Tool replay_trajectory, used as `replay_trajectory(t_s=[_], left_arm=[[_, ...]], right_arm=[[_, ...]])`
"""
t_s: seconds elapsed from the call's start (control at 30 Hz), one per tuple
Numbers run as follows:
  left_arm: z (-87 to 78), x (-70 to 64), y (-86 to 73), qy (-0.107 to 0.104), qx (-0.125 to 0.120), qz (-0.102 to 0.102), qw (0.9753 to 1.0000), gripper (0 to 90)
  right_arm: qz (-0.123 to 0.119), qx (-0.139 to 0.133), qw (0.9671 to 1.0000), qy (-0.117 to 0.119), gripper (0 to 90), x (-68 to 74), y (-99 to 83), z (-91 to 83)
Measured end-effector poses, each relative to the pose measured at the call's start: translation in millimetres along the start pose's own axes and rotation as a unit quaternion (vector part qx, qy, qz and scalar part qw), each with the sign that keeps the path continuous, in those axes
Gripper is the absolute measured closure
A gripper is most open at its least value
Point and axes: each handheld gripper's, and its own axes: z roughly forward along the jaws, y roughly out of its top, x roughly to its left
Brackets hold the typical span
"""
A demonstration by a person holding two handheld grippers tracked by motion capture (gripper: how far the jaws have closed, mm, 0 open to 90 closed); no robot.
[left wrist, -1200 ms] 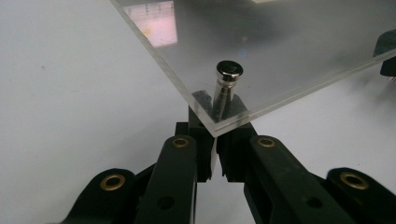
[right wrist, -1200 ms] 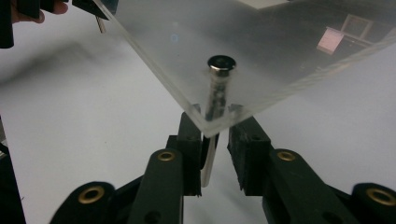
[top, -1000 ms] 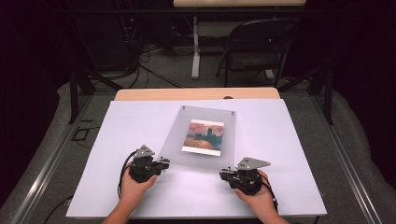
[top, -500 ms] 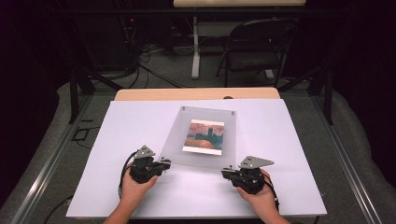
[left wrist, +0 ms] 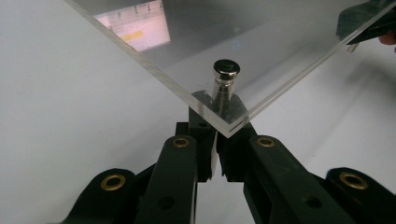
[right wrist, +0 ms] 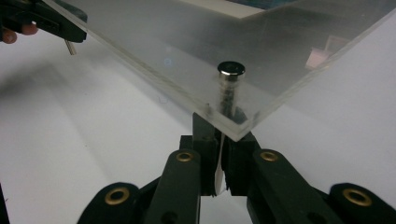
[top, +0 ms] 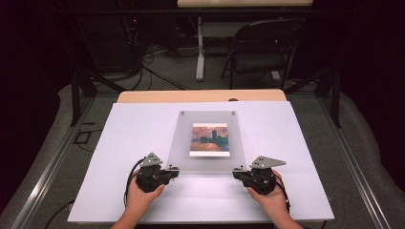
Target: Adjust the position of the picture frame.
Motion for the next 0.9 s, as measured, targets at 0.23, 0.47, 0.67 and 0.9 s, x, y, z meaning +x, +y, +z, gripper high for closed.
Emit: replay_trajectory(t_s=[0.23,0.47,0.67,0.9], left_arm=[[-0.3,0.6,1.3,-0.001,-0.005,-0.005,1.0,85.2],[3.1,11.4,10.9,0.01,-0.012,-0.012,0.9998,85.2],[8.5,24.7,21.0,0.021,-0.013,-0.025,0.9994,85.1],[19.5,31.8,32.5,0.026,-0.015,-0.029,0.9991,85.1]], right_arm=[[0.001,0.001,1.0,0.004,85.4,-6.1,4.9,2.4],[0.008,-0.001,1.0,-0.002,85.4,-13.1,16.3,11.6],[0.011,-0.002,0.9999,-0.007,85.3,-18.9,27.7,23.0],[0.033,-0.006,0.9992,-0.02,85.3,-31.4,36.6,32.3]])
